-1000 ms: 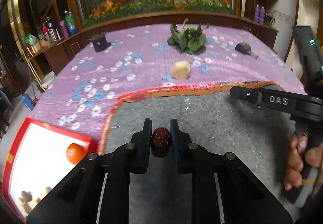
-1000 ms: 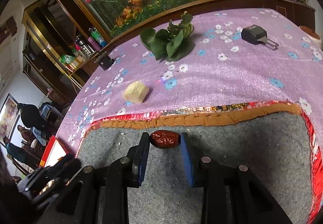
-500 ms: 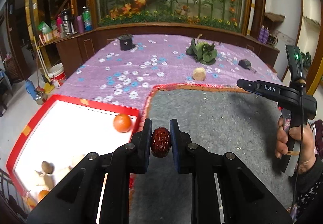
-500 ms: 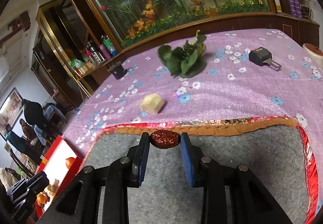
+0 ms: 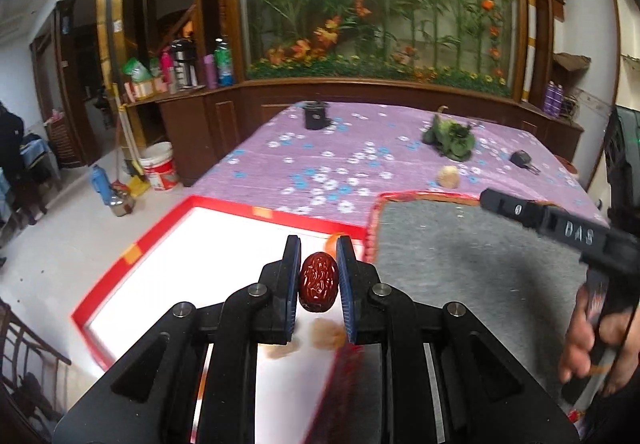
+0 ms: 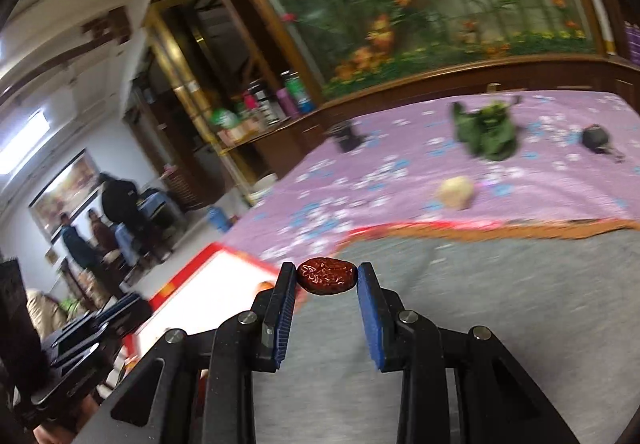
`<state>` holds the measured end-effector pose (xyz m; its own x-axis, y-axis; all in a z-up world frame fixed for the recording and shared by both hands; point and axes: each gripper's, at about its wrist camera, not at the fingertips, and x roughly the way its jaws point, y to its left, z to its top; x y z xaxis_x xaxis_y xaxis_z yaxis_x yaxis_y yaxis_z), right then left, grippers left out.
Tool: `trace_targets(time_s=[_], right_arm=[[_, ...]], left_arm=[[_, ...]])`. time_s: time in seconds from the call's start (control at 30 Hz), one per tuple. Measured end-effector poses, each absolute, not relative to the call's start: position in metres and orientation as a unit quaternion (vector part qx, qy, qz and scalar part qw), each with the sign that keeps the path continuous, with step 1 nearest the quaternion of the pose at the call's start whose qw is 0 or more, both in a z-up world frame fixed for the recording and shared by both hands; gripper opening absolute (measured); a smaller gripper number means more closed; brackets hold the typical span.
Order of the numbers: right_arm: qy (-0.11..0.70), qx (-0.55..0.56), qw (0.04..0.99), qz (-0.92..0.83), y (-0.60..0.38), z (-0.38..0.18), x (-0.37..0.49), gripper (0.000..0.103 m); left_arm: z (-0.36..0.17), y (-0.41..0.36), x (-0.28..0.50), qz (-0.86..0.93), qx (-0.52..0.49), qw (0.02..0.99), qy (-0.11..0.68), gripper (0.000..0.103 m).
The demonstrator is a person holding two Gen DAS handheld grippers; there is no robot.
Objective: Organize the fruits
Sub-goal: 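Carry both red dates into the white tray and open both tools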
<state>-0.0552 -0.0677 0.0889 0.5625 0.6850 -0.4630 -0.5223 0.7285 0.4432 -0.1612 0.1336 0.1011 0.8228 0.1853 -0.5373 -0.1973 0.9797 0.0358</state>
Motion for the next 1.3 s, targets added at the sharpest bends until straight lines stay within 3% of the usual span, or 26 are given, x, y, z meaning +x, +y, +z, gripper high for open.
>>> trace_targets(time_s=[0.53, 1.3], right_arm=[[0.334, 0.083, 0.837, 0.426, 0.035, 0.071, -0.113, 0.030], [0.351, 0.036, 0.828, 0.436, 0.105, 0.054, -0.103, 0.030]], left_arm=[[0.093, 0.186, -0.194, 0.149, -0.040, 0.951, 0.266, 0.017], [0.063, 0.236, -0.190, 0.200, -0.053, 0.934, 0.290, 0.017]])
